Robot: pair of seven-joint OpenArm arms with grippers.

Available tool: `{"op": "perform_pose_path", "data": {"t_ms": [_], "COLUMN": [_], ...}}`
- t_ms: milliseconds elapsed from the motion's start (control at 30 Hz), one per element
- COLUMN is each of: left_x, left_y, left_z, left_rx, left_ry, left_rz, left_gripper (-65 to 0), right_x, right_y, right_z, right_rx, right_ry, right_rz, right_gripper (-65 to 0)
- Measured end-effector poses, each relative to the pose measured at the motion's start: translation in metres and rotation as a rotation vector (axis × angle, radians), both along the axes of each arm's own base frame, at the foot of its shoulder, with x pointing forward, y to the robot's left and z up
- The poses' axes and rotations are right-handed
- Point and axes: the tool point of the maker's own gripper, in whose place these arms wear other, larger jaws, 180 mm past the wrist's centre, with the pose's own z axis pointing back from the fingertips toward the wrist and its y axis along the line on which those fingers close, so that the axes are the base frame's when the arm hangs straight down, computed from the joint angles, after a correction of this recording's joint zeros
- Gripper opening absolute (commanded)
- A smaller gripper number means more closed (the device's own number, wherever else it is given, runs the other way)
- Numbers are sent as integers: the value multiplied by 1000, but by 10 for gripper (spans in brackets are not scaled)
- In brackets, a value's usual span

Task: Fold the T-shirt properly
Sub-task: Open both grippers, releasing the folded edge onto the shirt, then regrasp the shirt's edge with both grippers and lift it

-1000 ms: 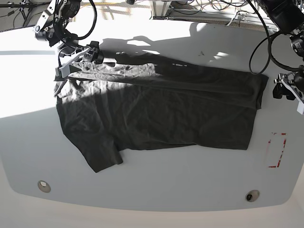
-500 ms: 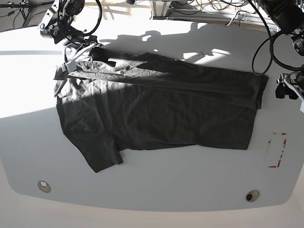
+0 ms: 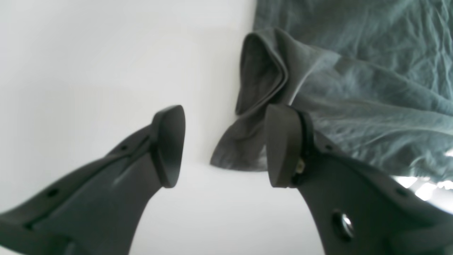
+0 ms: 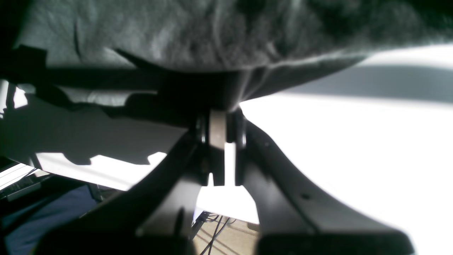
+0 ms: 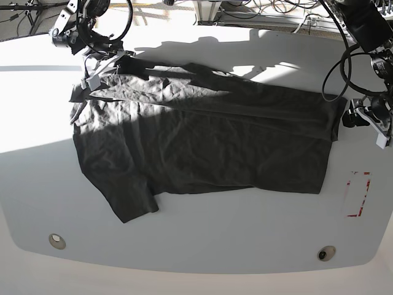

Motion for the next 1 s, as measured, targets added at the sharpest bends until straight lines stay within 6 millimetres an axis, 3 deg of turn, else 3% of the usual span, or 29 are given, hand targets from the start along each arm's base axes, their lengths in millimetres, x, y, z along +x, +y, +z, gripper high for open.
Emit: {"op": "perform_pose_path", "data": {"t_ms": [200,433,567,933,1000], "left_x": [-9,-3,-17,-31,-32], "left_y": [-14,-26,-28,-41,-42], "left_z": [-23,-27,-38,-46,-46], "left_rx": [-26,-29,-29,-46,-47], "left_ry": [79,39,79,87,79], "left_rz": [-40,-67,-76,-128,-132], "left_gripper": [-312,-312,-312,-321,-356], "right_x": [0,1,0,0,0], "right_y": [-3,-2,-3,-4,-4], "right_z": [6,7,7,8,8], "right_rx": [-26,-25,-25,-28,-28], "right_ry": [-11,-17,-16,-17,-17], "right_rz": [6,6,4,2,2], "right_gripper": [-650,-650,-650,-650,-650]}}
